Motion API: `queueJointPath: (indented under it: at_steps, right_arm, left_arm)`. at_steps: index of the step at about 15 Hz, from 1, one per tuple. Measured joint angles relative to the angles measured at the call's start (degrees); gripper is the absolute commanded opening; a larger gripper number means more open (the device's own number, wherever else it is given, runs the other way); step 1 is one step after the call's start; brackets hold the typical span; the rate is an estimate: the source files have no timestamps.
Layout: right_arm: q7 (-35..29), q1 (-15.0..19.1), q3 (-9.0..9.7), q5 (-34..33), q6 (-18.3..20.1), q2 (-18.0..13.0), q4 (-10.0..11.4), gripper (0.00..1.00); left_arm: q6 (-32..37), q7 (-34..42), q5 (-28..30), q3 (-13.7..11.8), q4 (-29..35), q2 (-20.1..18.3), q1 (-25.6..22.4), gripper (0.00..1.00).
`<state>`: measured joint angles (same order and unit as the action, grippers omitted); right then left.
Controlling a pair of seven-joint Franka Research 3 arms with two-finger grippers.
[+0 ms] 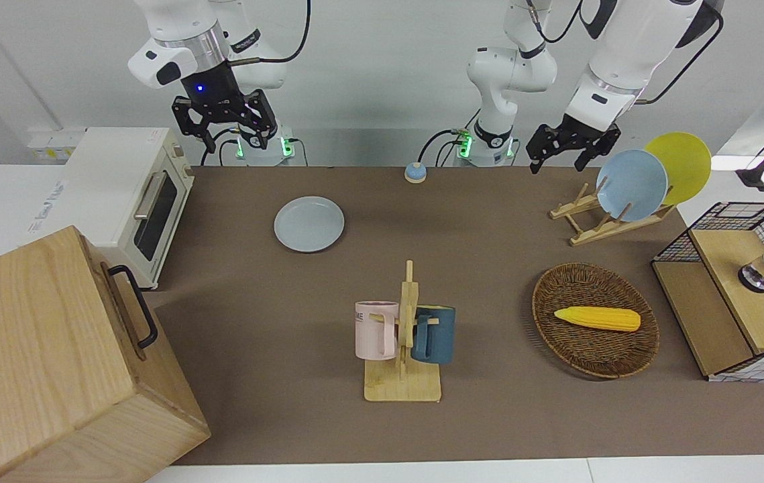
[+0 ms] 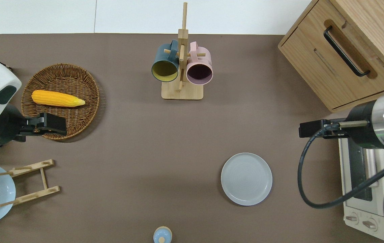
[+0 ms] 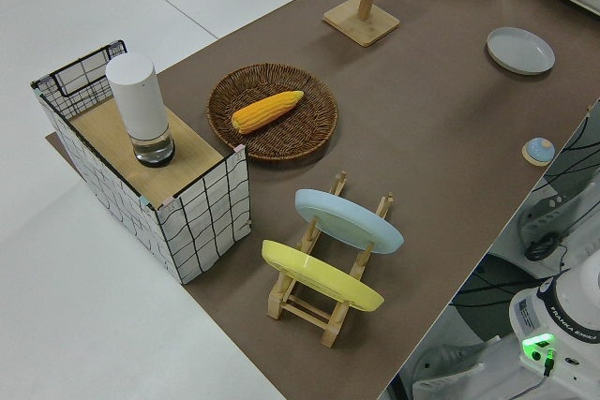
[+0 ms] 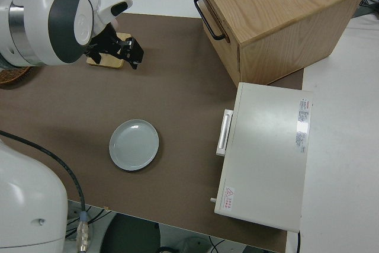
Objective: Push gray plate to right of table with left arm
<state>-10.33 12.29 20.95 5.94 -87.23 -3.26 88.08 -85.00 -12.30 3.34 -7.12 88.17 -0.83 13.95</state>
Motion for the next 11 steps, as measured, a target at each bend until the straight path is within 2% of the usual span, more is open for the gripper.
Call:
queueJointPath:
  at_steps: [11]
  right_arm:
    - [0.00,0.00,0.00,0.00,0.00,0.00,0.00,0.996]
  left_arm:
    - [0.30,-0.02,-1.21,0.03,-1.09,0.66,-0.40,0.99]
